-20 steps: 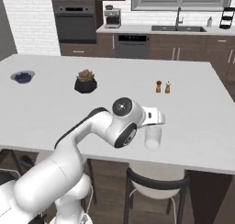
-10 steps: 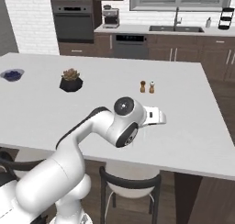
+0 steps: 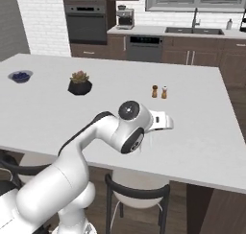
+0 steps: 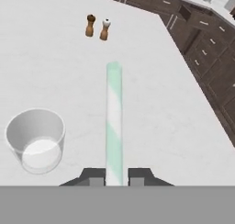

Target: Take a straw from the drawer in front and place it inside the glass cup on the dining counter.

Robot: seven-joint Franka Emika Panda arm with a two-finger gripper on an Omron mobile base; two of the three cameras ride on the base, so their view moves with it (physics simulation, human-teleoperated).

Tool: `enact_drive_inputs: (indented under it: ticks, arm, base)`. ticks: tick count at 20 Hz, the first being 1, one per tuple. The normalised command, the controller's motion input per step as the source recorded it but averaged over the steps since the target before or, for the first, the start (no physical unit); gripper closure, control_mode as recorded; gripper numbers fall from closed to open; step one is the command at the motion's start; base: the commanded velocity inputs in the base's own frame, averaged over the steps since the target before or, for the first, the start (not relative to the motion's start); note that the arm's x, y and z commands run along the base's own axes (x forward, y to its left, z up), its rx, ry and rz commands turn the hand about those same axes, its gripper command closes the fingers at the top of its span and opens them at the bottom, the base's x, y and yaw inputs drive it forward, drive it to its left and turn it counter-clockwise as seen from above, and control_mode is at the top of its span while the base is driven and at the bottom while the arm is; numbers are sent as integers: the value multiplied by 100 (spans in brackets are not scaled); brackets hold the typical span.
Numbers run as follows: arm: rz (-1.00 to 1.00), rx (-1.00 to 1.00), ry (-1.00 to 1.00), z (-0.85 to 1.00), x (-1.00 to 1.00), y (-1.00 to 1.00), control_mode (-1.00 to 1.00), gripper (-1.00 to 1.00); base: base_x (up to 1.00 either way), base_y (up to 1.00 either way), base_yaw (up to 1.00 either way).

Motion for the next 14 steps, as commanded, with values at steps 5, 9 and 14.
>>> enact_drive_inputs:
  ticks: [5,9,14]
  arm:
    - [16,17,-4,19,37,2,-100,100]
    - [20,17,0,38,28,8,-100,100]
    - [13,9,0,12,15,3,-100,100]
  base:
    - [13,0,4]
    - [0,0,0]
    - [0,0,0]
